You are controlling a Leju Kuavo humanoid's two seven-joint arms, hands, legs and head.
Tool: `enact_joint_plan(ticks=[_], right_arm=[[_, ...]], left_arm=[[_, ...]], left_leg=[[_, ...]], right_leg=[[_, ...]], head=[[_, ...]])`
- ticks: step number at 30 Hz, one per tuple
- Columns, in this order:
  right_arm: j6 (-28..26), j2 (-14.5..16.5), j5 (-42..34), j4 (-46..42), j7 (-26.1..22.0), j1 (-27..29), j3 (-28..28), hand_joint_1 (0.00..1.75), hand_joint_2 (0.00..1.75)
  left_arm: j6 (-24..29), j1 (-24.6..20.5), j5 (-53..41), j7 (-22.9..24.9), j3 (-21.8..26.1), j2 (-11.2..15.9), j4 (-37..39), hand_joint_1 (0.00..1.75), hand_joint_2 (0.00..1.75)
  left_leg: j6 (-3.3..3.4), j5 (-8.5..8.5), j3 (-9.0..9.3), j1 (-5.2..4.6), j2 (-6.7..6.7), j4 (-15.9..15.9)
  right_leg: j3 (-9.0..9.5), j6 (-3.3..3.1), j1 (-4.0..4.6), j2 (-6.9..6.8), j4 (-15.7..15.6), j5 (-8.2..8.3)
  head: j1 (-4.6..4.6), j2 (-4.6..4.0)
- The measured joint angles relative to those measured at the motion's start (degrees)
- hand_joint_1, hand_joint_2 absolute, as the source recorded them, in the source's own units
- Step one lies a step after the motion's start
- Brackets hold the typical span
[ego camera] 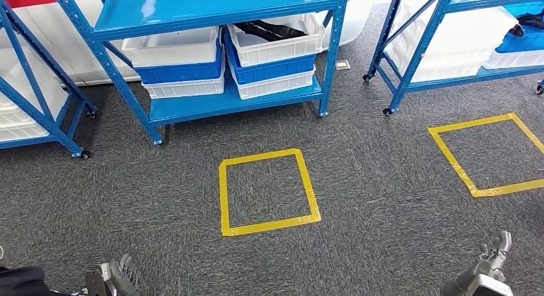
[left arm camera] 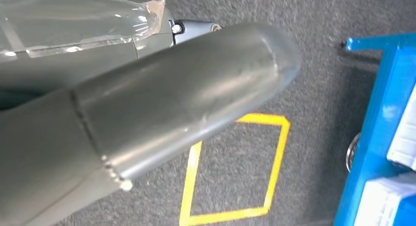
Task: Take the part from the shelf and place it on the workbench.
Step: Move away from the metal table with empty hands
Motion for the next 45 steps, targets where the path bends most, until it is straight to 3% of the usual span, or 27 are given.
enact_joint_plan(ticks=[2,3,4,6,7,9,12,14,17,19,20,22,23,24,25,27,28,30,32,33,34,35,37,39,41,43,45], right_arm=[[0.01,0.05,0.05,-0.12,0.06,0.18,-0.02,0.0,0.0],[0.02,0.08,0.11,-0.14,0.11,0.31,-0.03,0.0,0.0],[0.04,0.1,0.18,-0.18,0.16,0.41,-0.05,0.0,0.0],[0.09,0.21,0.32,-0.4,0.2,0.49,-0.1,0.0,0.0],[0.11,0.26,0.37,-0.51,0.21,0.47,-0.12,0.0,0.0],[0.12,0.36,0.43,-0.7,0.22,0.53,-0.16,0.0,0.0],[0.13,0.39,0.47,-0.88,0.22,0.73,-0.28,0.0,0.0],[0.2,0.34,0.46,-0.99,0.17,0.75,-0.46,0.0,0.0],[0.29,0.26,0.37,-1.04,0.14,1.03,-0.83,0.0,0.0],[0.29,0.23,0.33,-1.04,0.14,1.21,-1.06,0.0,0.0],[0.29,0.23,0.32,-1.04,0.14,1.25,-1.11,0.0,0.0],[0.29,0.21,0.32,-1.02,0.14,1.3,-1.19,0.0,0.0],[0.29,0.21,0.28,-1.01,0.17,1.33,-1.22,0.0,0.0],[0.29,0.22,0.25,-1.0,0.19,1.39,-1.24,0.0,0.0],[0.29,0.25,0.2,-1.01,0.2,1.41,-1.27,0.0,0.0],[0.32,0.3,0.14,-1.07,0.2,1.35,-1.34,0.0,0.0],[0.36,0.32,0.12,-1.1,0.19,1.29,-1.38,0.0,0.0],[0.45,0.39,0.1,-1.14,0.17,1.27,-1.42,0.0,0.0],[0.49,0.44,0.09,-1.15,0.16,1.27,-1.45,0.0,0.0],[0.5,0.45,0.09,-1.15,0.16,1.29,-1.47,0.0,0.0],[0.52,0.46,0.08,-1.15,0.16,1.3,-1.49,0.0,0.0],[0.54,0.49,0.08,-1.15,0.15,1.31,-1.51,0.0,0.0],[0.56,0.61,0.09,-1.15,0.13,1.28,-1.51,0.0,0.0],[0.6,0.75,0.12,-1.16,0.13,1.22,-1.51,0.0,0.0],[0.63,0.89,0.16,-1.27,0.09,1.25,-1.52,0.0,0.0],[0.64,0.97,0.21,-1.43,0.09,1.16,-1.56,0.0,0.0],[0.65,0.96,0.25,-1.52,0.12,0.95,-1.57,0.0,0.0]], left_arm=[[0.0,0.08,0.33,0.0,-0.02,-0.05,0.01,0.0,0.0],[0.02,0.15,0.51,0.0,-0.02,-0.08,0.02,0.0,0.0],[0.03,0.22,0.67,0.0,-0.02,-0.09,0.02,0.0,0.0],[0.07,0.3,0.88,0.0,-0.02,-0.08,0.01,0.0,0.0],[0.09,0.31,0.93,0.01,-0.03,-0.05,0.01,0.0,0.0],[0.09,0.27,1.04,-0.01,-0.07,-0.03,-0.03,0.0,0.0],[0.11,0.29,1.21,-0.02,-0.07,-0.18,-0.1,0.0,0.0],[0.07,0.26,1.29,-0.03,-0.06,-0.3,-0.1,0.0,0.0],[-0.01,0.22,1.46,-0.02,-0.05,-0.48,-0.07,0.0,0.0],[-0.04,0.38,1.62,-0.01,-0.05,-0.66,0.0,0.0,0.0],[-0.04,0.43,1.69,0.0,-0.05,-0.74,0.04,0.0,0.0],[-0.06,0.45,1.74,0.0,-0.04,-0.79,0.08,0.0,0.0],[-0.07,0.46,1.75,0.0,-0.04,-0.78,0.09,0.0,0.0],[-0.08,0.43,1.78,0.01,-0.04,-0.75,0.09,0.0,0.0],[-0.09,0.36,1.8,0.01,-0.04,-0.71,0.09,0.0,0.0],[-0.14,0.08,1.92,0.02,-0.05,-0.7,0.08,0.0,0.0],[-0.16,-0.05,1.98,0.01,-0.07,-0.73,0.08,0.0,0.0],[-0.17,-0.16,2.2,0.02,-0.15,-0.81,0.08,0.0,0.0],[-0.13,-0.06,2.46,0.02,-0.21,-0.85,0.09,0.0,0.0],[-0.09,0.03,2.65,0.02,-0.21,-0.85,0.1,0.0,0.0],[-0.06,0.11,2.79,0.02,-0.23,-0.84,0.1,0.0,0.0],[-0.03,0.19,2.93,0.02,-0.25,-0.83,0.1,0.0,0.0],[-0.03,0.29,3.08,0.02,-0.32,-0.74,0.1,0.0,0.0],[-0.02,0.3,3.16,0.01,-0.46,-0.58,0.05,0.0,0.0],[0.07,0.15,3.41,-0.01,-0.75,-0.44,-0.03,0.0,0.0],[0.19,-0.05,3.66,-0.01,-1.03,-0.39,-0.07,0.0,0.0],[0.28,-0.22,3.73,0.01,-1.13,-0.39,-0.05,0.0,0.0]], left_leg=[[-0.09,-2.11,-4.74,-0.01,-0.02,7.39],[0.05,-1.63,-6.2,-0.02,-0.02,8.83],[0.33,-0.02,-6.58,-0.06,-0.02,8.08],[1.44,5.13,-4.51,-0.4,-0.01,1.18],[2.09,6.79,-3.07,-0.71,0.09,-2.4],[3.0,7.56,-1.34,-1.44,0.37,-6.54],[3.55,6.63,0.52,-1.74,0.3,-8.12],[4.0,6.14,2.45,-1.41,0.08,-8.87],[4.23,4.69,4.24,-1.15,-0.19,-9.08],[3.93,3.37,5.76,-1.02,-0.41,-9.07],[3.7,2.66,6.67,-0.88,-0.47,-9.07],[3.0,1.01,8.4,-0.75,-0.49,-8.94],[2.62,0.11,9.06,-0.87,-0.45,-8.92],[2.27,-0.78,9.64,-1.07,-0.36,-8.99],[1.98,-1.31,10.21,-1.21,-0.26,-8.86],[1.51,-0.94,10.13,-1.03,-0.05,-7.22],[1.27,-0.25,9.12,-0.83,0.0,-4.98],[0.74,-0.46,4.7,-0.61,0.07,1.57],[0.38,-3.8,-0.37,-0.58,0.06,7.09],[0.34,-5.51,-2.26,-0.58,0.06,8.19],[0.45,-6.18,-3.32,-0.6,0.06,7.76],[0.77,-5.37,-3.58,-0.66,0.06,5.83],[2.19,0.08,-2.33,-1.1,0.11,-0.71],[3.73,3.74,-0.82,-1.99,-0.1,-5.07],[4.37,3.5,0.44,-2.59,-0.49,-6.59],[4.7,4.09,2.8,-2.35,-0.77,-8.27],[5.02,4.49,4.86,-1.97,-0.82,-8.95]], right_leg=[[0.65,-0.51,0.33,0.04,0.01,-0.66],[1.08,-0.61,0.49,0.11,0.01,-1.06],[1.64,-0.62,0.65,0.21,0.0,-1.52],[2.82,-0.52,0.77,0.42,-0.1,-2.52],[3.22,-0.34,0.94,0.48,-0.17,-3.05],[3.98,0.28,0.96,0.58,-0.53,-3.68],[5.2,1.53,1.12,0.46,0.17,-3.27],[2.82,1.56,1.15,0.32,4.79,-3.48],[-4.73,1.1,1.06,0.28,14.34,-6.86],[-7.7,1.6,0.91,0.26,14.76,-8.59],[-7.86,2.35,0.76,0.23,12.49,-7.74],[-6.81,4.24,0.37,-0.22,5.57,-2.39],[-6.13,4.53,0.35,-0.74,2.89,0.23],[-5.48,4.26,0.3,-1.14,1.27,2.26],[-5.03,3.49,0.28,-1.41,0.76,3.16],[-3.91,1.74,0.16,-1.11,0.72,3.04],[-3.43,1.09,0.15,-0.95,0.62,2.74],[-2.39,0.01,0.3,-0.8,0.42,1.94],[-1.45,-0.48,0.44,-0.58,0.37,0.93],[-0.9,-0.5,0.5,-0.42,0.37,0.36],[-0.24,-0.48,0.58,-0.27,0.36,-0.21],[0.43,-0.45,0.68,-0.17,0.34,-0.8],[1.85,-0.34,0.79,-0.11,0.25,-2.05],[2.99,0.23,0.82,0.14,-0.08,-3.31],[4.6,1.38,0.89,0.34,0.06,-3.37],[5.27,2.13,0.97,0.26,1.77,-2.98],[2.74,2.04,1.01,0.2,6.6,-3.86]], head=[[0.01,0.0],[0.01,0.0],[0.01,-0.01],[0.02,-0.01],[0.1,0.0],[0.16,0.01],[0.06,0.01],[0.02,0.0],[0.08,-0.01],[0.07,-0.01],[0.07,-0.01],[0.18,-0.01],[0.26,-0.01],[0.21,-0.01],[0.11,-0.01],[-0.22,0.0],[-0.23,0.0],[-0.23,0.0],[-0.25,-0.01],[-0.25,-0.01],[-0.25,-0.01],[-0.25,0.0],[-0.19,0.0],[-0.22,0.0],[-0.42,0.0],[-0.54,-0.01],[-0.4,-0.01]])
